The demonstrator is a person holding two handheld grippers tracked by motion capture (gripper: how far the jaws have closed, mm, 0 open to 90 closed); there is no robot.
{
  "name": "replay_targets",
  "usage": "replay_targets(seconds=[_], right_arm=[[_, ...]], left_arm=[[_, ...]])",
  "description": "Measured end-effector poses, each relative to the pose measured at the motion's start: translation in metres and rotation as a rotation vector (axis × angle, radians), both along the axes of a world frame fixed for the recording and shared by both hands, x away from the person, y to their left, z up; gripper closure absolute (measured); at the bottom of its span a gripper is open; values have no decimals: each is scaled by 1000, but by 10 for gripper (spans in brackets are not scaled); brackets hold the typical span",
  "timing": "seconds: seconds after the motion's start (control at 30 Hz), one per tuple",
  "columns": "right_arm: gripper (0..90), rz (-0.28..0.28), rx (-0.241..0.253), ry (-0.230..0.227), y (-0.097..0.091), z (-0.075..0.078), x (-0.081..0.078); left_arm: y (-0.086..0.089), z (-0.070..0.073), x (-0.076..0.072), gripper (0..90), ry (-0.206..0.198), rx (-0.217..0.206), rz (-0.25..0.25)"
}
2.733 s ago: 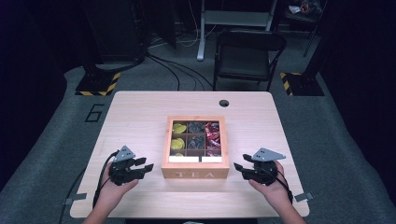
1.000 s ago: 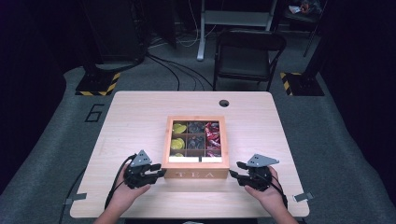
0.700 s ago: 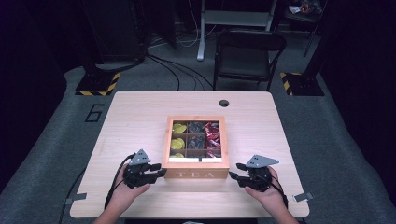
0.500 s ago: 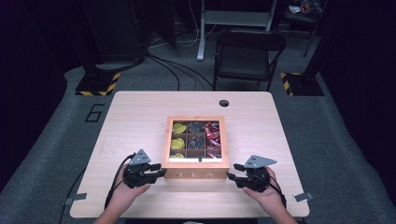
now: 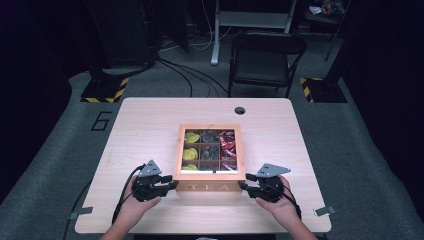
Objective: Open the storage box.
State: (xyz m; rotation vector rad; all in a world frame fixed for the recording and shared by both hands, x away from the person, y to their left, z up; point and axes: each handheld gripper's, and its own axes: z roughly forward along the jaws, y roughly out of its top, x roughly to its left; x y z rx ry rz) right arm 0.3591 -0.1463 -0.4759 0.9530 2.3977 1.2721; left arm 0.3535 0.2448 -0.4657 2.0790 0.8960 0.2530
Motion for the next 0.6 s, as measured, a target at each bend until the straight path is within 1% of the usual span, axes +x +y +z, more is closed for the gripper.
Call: replay_targets(seconds=[0.03, 0.1, 0.13, 0.2, 0.33, 0.37, 0.4, 0.43, 0.5, 0.53, 0.57, 0.6], right_arm=[[560, -4, 0, -3, 1, 1, 1], [560, 0, 1, -7, 1, 2, 1], [561, -6, -3, 0, 1, 3, 0], [566, -4, -10, -8, 2, 3, 0], [567, 1, -3, -12, 2, 5, 0], [568, 0, -2, -7, 2, 6, 0], [568, -5, 5, 3, 2, 7, 0], [568, -1, 6, -2, 2, 7, 0], [573, 1, 9, 11, 1, 7, 0], [573, 1, 9, 12, 1, 7, 0], [573, 2, 8, 10, 1, 7, 1], [578, -4, 12, 8, 1, 8, 1]], left_arm=[[-1, 0, 0, 653, -11, -1, 0], [-1, 1, 0, 653, -5, 4, 0], [-1, 1, 0, 653, -8, 1, -3], [0, 1, 0, 653, -10, -1, -3], [0, 3, -1, 653, -24, 5, -5], [0, 3, -1, 651, -28, 5, -5], [0, 3, -1, 651, -22, -5, -1], [0, 3, -1, 648, -23, -11, -4], [0, 2, -1, 631, -30, -11, -14], [0, 2, -1, 621, -26, -4, -14], [-1, 1, -1, 608, -38, 0, -5], [-1, 1, -1, 598, -38, 4, -6]])
